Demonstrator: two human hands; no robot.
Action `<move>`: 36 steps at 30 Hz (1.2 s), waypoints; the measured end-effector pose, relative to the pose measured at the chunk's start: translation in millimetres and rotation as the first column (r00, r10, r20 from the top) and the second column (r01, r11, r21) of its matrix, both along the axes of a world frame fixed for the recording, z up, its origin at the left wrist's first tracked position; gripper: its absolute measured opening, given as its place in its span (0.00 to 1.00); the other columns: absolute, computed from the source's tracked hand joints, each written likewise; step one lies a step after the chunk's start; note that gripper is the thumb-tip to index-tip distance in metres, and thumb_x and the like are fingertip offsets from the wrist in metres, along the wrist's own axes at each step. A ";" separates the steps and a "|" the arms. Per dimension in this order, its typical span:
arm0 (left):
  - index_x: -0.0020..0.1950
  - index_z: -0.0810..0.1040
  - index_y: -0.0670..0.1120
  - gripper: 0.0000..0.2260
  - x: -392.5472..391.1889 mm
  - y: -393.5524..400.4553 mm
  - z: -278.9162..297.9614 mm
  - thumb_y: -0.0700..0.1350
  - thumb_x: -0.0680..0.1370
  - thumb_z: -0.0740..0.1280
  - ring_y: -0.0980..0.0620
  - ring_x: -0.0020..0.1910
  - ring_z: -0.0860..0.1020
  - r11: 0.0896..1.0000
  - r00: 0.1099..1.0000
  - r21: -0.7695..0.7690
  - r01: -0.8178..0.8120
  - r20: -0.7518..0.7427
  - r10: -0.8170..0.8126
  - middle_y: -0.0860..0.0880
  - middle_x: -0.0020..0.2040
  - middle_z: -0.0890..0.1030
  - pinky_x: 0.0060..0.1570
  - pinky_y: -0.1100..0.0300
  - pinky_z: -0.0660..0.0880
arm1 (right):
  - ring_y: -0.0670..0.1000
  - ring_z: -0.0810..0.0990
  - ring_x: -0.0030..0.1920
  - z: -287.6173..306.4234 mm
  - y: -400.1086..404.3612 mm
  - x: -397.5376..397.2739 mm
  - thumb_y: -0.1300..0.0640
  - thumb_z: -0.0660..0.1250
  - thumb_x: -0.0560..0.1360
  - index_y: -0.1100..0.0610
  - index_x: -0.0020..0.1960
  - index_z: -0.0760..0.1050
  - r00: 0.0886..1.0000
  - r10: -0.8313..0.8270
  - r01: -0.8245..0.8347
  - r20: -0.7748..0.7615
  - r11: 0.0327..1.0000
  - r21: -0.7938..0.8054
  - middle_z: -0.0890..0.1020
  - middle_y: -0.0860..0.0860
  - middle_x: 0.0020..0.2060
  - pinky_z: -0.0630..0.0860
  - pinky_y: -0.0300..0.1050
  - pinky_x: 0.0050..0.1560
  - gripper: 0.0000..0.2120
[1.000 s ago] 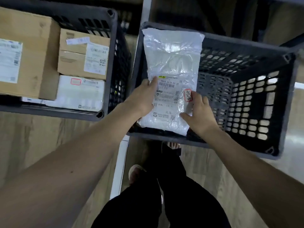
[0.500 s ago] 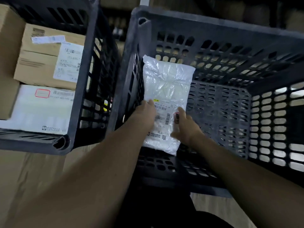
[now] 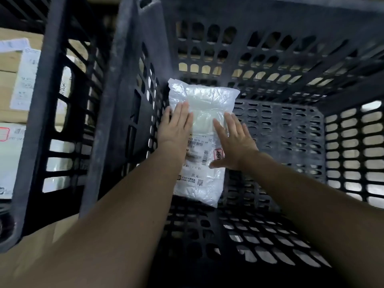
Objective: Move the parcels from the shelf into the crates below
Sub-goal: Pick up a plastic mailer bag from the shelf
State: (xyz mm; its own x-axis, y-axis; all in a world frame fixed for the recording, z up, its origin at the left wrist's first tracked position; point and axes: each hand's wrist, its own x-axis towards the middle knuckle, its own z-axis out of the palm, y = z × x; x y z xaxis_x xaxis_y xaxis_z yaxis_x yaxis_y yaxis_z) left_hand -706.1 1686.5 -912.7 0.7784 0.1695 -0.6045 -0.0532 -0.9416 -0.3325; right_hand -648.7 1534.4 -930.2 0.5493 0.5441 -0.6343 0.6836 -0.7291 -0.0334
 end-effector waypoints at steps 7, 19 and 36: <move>0.74 0.31 0.40 0.47 5.3 6.8 -20.0 0.55 0.76 0.65 0.41 0.75 0.35 0.993 0.979 -0.046 -0.109 -0.180 0.099 0.40 0.74 0.31 0.73 0.45 0.40 | 0.59 0.33 0.75 -16.3 5.4 7.9 0.30 0.71 0.61 0.53 0.76 0.32 0.995 0.044 -0.043 -0.087 0.999 0.020 0.32 0.60 0.74 0.42 0.60 0.75 0.63; 0.73 0.33 0.35 0.35 -31.9 -7.7 -17.8 0.45 0.80 0.56 0.38 0.75 0.39 0.997 0.977 -0.008 -0.073 -0.202 0.070 0.35 0.74 0.34 0.73 0.46 0.39 | 0.58 0.29 0.74 -11.2 -26.2 -24.3 0.28 0.58 0.70 0.56 0.70 0.22 0.969 0.217 -0.227 -0.118 0.971 -0.077 0.22 0.57 0.65 0.35 0.56 0.72 0.55; 0.76 0.39 0.40 0.53 32.7 12.6 -10.0 0.55 0.69 0.74 0.35 0.75 0.47 0.999 0.991 -0.047 -0.021 -0.131 0.015 0.38 0.76 0.47 0.73 0.42 0.48 | 0.58 0.30 0.74 -12.2 -4.5 43.7 0.23 0.65 0.57 0.56 0.73 0.25 0.972 0.235 -0.235 0.002 0.972 -0.024 0.27 0.59 0.72 0.36 0.59 0.73 0.69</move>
State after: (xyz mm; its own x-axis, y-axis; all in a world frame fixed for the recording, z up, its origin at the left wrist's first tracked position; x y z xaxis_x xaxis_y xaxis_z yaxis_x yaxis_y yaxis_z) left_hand -673.4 1699.1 -922.6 0.6891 0.1512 -0.7087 -0.0760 -0.9575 -0.2782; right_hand -605.0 1529.9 -942.4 0.4109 0.6429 -0.6464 0.8359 -0.5486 -0.0143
